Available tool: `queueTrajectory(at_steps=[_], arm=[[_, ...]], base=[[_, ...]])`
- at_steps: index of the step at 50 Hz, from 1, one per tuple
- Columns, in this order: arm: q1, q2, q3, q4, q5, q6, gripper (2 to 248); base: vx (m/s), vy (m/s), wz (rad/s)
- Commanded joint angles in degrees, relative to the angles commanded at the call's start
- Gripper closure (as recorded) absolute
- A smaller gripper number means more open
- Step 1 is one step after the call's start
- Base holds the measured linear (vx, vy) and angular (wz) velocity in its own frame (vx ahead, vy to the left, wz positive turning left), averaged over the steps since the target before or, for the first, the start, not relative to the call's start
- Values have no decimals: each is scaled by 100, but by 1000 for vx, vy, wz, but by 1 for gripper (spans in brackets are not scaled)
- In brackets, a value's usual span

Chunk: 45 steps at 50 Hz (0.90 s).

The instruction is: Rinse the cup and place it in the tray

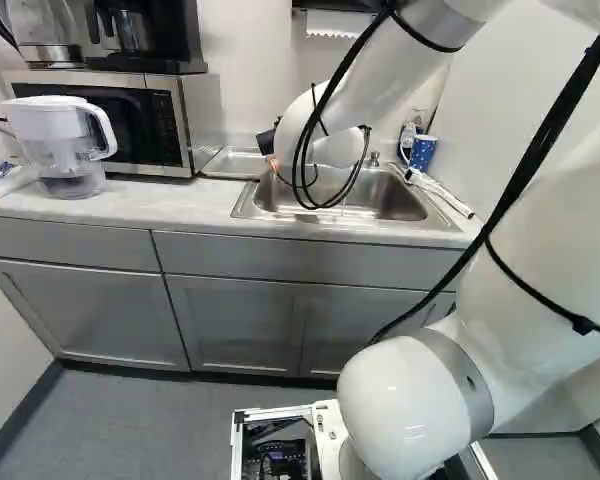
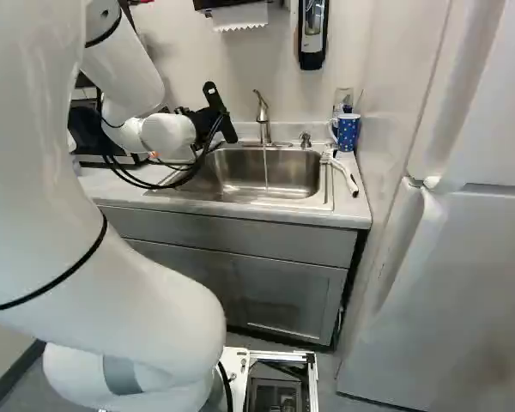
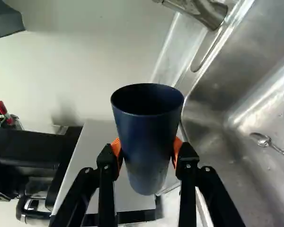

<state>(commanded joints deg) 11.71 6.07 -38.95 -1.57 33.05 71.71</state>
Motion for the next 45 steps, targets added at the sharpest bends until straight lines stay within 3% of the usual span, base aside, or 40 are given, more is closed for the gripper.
queueTrajectory(at_steps=[45], arm=[[0, 0, 0, 0, 0, -2710, 128]], base=[[0, 0, 0]])
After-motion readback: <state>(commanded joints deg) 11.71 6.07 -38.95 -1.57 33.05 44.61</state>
